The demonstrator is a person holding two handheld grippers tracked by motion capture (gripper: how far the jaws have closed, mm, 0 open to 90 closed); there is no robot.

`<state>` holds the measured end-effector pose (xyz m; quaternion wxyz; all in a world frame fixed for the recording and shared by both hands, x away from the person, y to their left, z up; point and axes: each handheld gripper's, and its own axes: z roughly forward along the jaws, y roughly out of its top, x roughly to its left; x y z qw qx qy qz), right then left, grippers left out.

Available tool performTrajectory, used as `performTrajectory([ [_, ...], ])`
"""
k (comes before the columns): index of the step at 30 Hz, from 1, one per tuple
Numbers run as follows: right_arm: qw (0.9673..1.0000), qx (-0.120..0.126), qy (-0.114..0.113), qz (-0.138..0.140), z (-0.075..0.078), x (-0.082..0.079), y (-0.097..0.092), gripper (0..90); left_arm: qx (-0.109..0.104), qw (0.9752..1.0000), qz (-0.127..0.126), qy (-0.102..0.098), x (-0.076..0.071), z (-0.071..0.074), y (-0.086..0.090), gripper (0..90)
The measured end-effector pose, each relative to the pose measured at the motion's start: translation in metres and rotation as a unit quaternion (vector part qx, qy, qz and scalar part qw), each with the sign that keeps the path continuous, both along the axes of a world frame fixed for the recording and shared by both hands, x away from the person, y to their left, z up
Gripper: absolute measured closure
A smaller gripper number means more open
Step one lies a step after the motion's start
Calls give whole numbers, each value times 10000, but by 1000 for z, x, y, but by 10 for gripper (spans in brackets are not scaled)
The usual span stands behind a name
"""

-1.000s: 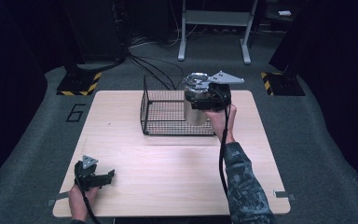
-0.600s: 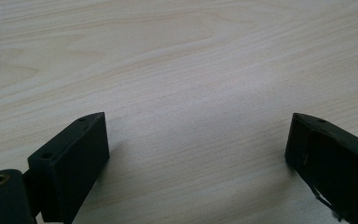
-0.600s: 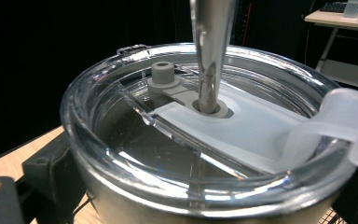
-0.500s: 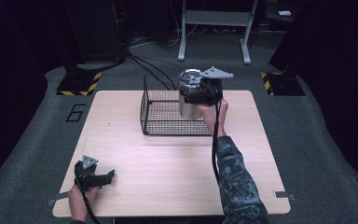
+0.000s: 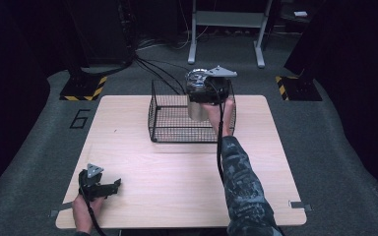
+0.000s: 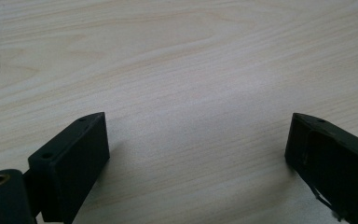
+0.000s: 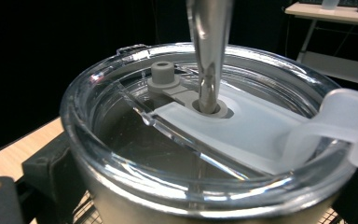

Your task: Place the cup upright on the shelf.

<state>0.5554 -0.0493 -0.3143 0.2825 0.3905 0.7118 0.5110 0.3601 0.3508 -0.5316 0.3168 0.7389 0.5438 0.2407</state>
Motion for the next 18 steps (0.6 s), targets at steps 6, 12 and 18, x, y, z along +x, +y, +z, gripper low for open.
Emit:
performTrajectory([
  [6,9999,-36,75,-137,-9,12,-1,36,-2,10000,-5,30,0,0,0,62],
  [12,9995,-62,159,-283,-18,21,-1,36,-64,10000,31,21,0,0,-1,62],
  [18,9992,-39,194,-341,-25,27,0,36,-41,10000,15,19,0,0,0,62],
])
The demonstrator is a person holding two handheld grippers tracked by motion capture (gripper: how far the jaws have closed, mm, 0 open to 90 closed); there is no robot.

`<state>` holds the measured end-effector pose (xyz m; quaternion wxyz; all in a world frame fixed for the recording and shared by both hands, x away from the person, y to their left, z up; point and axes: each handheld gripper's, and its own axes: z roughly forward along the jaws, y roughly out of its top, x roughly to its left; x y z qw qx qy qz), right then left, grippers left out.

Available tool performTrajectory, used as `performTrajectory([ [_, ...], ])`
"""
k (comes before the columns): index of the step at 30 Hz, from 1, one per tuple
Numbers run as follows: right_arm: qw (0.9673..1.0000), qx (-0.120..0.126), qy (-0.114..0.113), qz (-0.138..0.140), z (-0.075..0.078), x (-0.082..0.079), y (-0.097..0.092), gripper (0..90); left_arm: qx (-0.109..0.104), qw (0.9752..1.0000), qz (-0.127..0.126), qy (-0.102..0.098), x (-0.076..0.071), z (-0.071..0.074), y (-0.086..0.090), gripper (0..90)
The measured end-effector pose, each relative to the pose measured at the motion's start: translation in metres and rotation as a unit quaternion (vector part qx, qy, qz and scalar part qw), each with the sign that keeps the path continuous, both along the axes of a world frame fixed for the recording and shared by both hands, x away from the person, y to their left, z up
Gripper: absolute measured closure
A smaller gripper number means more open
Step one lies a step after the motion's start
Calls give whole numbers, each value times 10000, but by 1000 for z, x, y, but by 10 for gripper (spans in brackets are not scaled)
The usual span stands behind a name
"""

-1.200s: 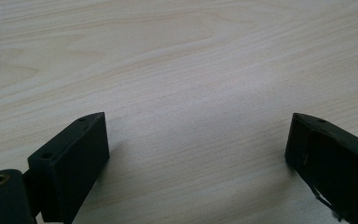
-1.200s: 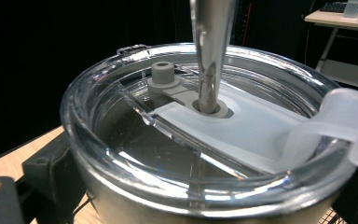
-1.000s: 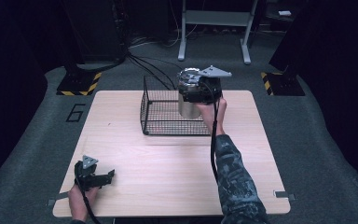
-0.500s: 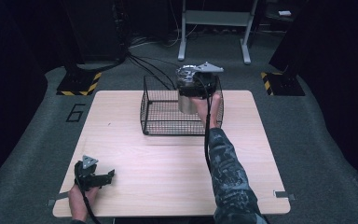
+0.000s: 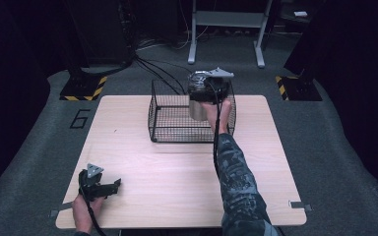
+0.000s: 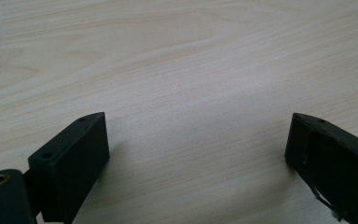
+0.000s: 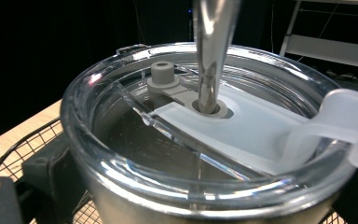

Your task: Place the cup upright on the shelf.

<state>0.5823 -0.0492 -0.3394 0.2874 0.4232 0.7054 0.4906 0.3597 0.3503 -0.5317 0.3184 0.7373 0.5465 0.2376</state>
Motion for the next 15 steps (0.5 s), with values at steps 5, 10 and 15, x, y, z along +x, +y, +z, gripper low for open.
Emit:
performTrajectory([
  [5,10000,17,59,-64,-5,6,3,35,-1,10000,2,1,0,0,0,62],
  [10,9999,6,122,-84,-12,10,5,35,0,10000,-1,0,0,0,0,63],
  [15,9998,-73,194,-51,-21,14,10,35,-6,10000,5,1,0,0,0,63],
])
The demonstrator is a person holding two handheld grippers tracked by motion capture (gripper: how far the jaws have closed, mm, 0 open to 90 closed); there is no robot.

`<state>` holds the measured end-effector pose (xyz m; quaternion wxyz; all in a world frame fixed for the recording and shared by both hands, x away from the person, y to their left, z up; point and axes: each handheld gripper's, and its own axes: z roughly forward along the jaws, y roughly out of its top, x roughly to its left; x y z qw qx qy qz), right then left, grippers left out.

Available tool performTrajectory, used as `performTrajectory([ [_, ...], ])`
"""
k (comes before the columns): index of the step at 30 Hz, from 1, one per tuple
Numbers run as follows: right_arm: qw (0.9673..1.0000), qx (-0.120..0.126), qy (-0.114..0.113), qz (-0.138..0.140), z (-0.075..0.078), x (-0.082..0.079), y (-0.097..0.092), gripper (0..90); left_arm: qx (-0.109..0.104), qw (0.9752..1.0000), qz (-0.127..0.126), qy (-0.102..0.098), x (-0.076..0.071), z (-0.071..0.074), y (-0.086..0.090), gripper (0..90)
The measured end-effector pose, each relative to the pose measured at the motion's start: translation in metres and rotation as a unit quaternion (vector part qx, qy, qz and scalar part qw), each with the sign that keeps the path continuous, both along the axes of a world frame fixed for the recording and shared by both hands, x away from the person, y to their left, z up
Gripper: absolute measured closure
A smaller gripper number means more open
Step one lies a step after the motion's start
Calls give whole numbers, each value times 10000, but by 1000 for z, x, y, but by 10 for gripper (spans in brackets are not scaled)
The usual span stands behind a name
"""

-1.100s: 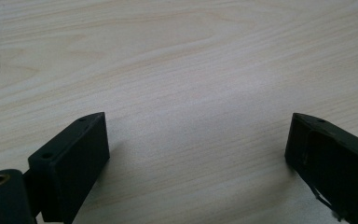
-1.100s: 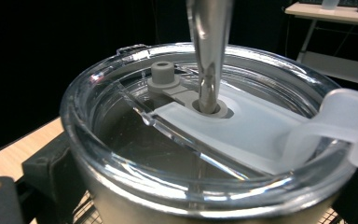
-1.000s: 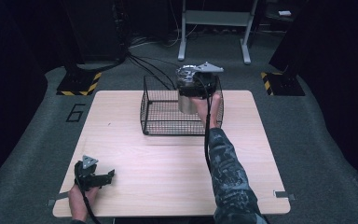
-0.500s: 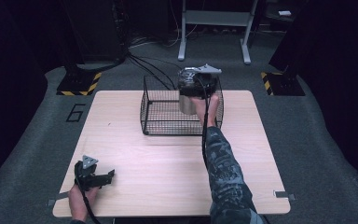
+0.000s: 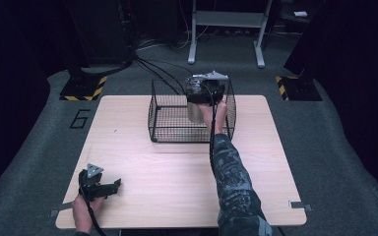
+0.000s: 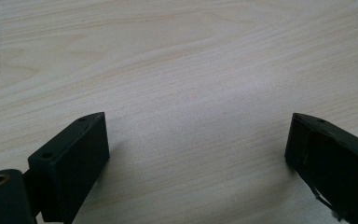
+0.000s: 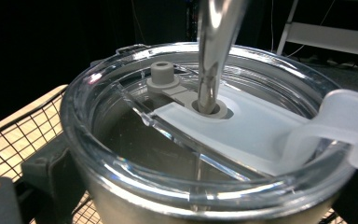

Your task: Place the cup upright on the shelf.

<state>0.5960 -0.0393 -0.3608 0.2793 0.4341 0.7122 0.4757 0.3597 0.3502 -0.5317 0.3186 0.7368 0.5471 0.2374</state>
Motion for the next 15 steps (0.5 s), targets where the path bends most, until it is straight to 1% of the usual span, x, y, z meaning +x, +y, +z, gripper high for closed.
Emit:
performTrajectory([
  [1,10000,0,0,0,0,0,0,35,0,10000,0,0,0,0,0,62],
  [4,10000,10,93,-16,-9,3,4,35,-7,10000,0,4,0,0,0,63],
  [5,10000,10,93,-16,-9,3,4,35,-7,10000,0,4,0,0,0,63],
  [6,9999,-2,130,-21,-13,4,5,35,-11,10000,-2,-10,0,0,0,63],
  [8,9998,6,175,-36,-16,4,5,35,10,10000,-13,-11,0,0,0,63],
  [10,9998,-35,213,-43,-20,6,6,35,16,10000,-12,-12,0,0,0,63],
  [11,9997,-48,254,-41,-24,7,6,35,-40,10000,44,-66,0,-1,-1,63],
  [12,9997,-48,254,-41,-24,7,6,35,-40,10000,44,-66,0,-1,-1,63],
  [13,9996,-59,264,-42,-26,8,6,35,-18,10000,27,-69,1,-1,0,63],
  [14,9995,-40,314,-75,-28,8,7,35,47,10000,-32,-20,0,0,1,63],
  [15,9995,-71,312,-61,-30,9,6,35,46,10000,-31,-17,0,0,1,63],
])
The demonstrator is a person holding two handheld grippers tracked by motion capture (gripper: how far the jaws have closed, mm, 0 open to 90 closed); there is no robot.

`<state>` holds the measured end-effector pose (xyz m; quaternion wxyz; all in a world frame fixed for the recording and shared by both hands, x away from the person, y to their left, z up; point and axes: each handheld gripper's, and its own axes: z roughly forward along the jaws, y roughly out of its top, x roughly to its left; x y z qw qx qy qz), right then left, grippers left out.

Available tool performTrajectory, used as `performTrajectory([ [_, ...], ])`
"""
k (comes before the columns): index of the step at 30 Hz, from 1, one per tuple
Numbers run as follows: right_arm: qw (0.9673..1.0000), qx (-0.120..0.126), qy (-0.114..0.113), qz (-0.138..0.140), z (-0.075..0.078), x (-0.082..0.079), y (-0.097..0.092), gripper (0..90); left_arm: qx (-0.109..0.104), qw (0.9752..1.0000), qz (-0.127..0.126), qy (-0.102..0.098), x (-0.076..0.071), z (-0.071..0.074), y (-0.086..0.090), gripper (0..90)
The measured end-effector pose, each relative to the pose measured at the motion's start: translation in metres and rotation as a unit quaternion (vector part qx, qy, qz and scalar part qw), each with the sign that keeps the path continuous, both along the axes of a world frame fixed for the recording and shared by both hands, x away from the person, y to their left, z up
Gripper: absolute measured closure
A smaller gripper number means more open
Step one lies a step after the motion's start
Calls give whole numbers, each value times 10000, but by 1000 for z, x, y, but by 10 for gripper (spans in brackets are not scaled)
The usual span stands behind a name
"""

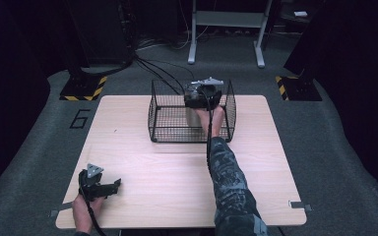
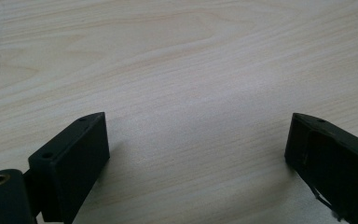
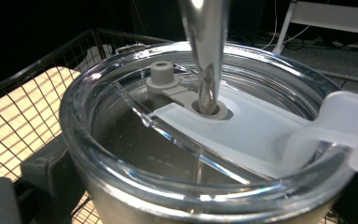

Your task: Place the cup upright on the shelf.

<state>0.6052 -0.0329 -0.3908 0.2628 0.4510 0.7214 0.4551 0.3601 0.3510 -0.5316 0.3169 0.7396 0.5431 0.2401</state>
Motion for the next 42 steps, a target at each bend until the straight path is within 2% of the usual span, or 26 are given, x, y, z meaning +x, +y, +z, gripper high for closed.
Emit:
performTrajectory([
  [5,9999,-20,105,-44,-7,3,2,34,-8,10000,13,-7,0,0,0,63],
  [10,9997,-177,162,10,-14,6,5,34,-18,10000,10,-16,0,0,0,64],
  [12,9997,-112,225,-41,-15,6,7,34,-27,10000,11,-4,0,0,0,64],
  [19,9989,-314,336,60,-20,9,11,33,-19,10000,21,-34,0,0,0,64],
  [23,9987,-376,315,95,-20,9,12,33,-32,10000,23,-10,0,0,-1,64],
  [25,9988,-381,304,105,-21,8,12,33,2,10000,-1,-9,0,0,0,64],
  [27,9988,-342,331,115,-22,4,10,32,-66,9999,55,-64,0,-1,-1,65],
  [30,9985,-385,371,146,-22,2,6,33,-57,10000,36,-23,0,0,-1,64],
  [31,9988,-308,353,165,-23,0,5,32,-55,10000,33,-20,0,0,-1,64],
  [33,9986,-367,298,229,-25,-3,0,33,-49,10000,34,-28,0,0,-1,64],
  [36,9988,-272,352,224,-27,-7,-5,32,-60,10000,46,-50,0,-1,-1,64],
  [38,9986,-282,364,261,-27,-8,-7,32,-59,10000,34,-9,0,0,-1,64],
  [40,9982,-333,420,270,-27,-11,-6,31,-59,9999,53,-65,0,-1,-1,64],
  [42,9982,-337,428,257,-26,-11,-5,31,-51,10000,29,-12,0,0,-1,64],
])
